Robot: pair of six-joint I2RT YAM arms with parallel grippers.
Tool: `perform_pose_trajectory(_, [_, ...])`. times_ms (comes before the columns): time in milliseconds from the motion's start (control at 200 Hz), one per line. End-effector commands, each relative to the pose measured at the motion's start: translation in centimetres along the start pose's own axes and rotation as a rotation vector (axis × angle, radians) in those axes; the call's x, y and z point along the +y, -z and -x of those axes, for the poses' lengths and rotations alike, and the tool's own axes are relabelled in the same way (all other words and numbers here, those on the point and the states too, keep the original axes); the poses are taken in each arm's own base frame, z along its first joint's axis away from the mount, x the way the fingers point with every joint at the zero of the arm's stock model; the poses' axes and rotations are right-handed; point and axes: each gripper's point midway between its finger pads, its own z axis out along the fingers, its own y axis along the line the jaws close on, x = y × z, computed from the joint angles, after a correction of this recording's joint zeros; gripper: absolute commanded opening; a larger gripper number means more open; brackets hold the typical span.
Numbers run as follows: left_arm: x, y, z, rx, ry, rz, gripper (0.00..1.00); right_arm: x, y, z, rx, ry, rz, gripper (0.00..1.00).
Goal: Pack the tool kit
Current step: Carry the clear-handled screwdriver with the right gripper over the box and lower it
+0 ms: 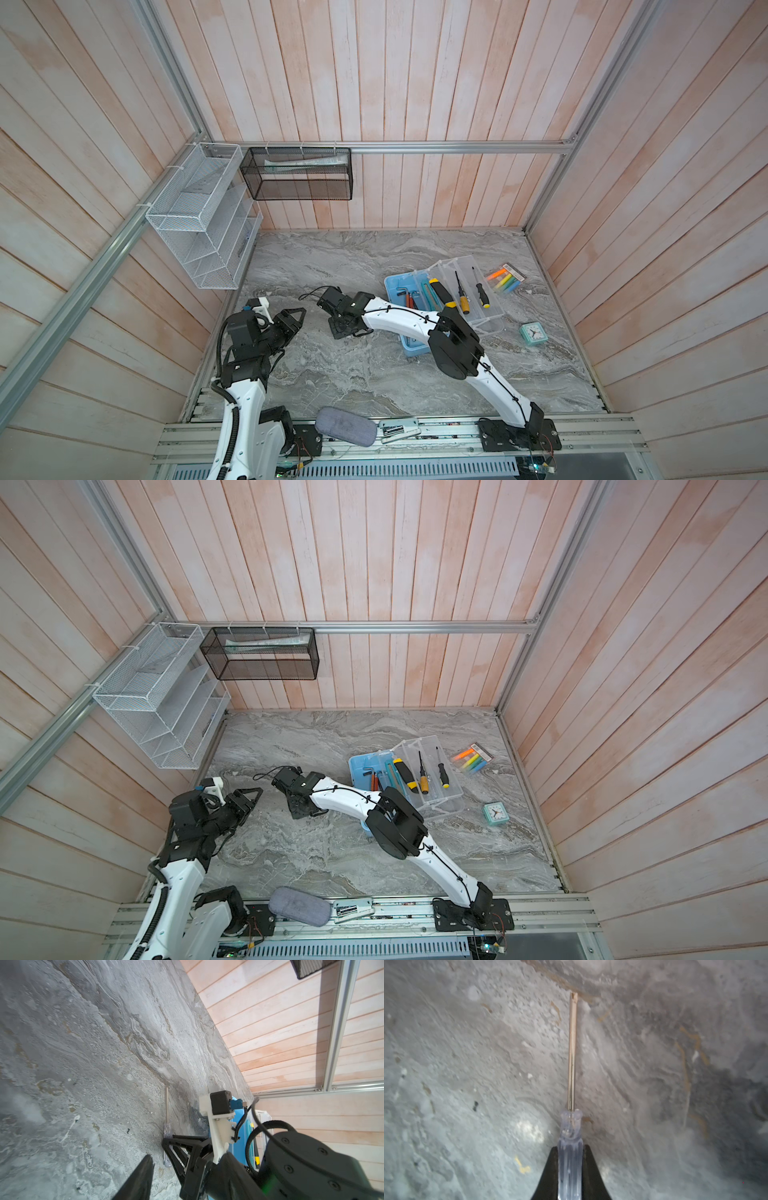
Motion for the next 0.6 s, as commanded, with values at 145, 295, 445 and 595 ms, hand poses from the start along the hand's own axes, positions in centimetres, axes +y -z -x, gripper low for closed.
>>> perform_pose_trajectory(145, [-2.7, -1.5, -0.1, -0.011, -0.083, 0.021, 0.56, -2.9, 8.8, 2.1, -0.156, 0.034, 0.112, 0.0])
perform_pose_trajectory(295, [-5.0, -3.0, -0.9, 0.015, -0.137, 0.017, 0.56, -7.6, 13.7, 2.3, -0.225, 0.016, 0.035, 0.0])
perform_pose_trajectory(445, [-7.6, -5.8, -2.7, 0.078, -0.204, 0.013, 0.56, -14.9, 18.0, 1.9, -0.293, -0.017, -0.163, 0.0])
perform_pose_trajectory(595, [-10.4, -9.1, -4.9, 0.168, -0.257, -0.023, 0.57, -22.3, 21.0, 0.5, -0.299, -0.079, -0.317, 0.0])
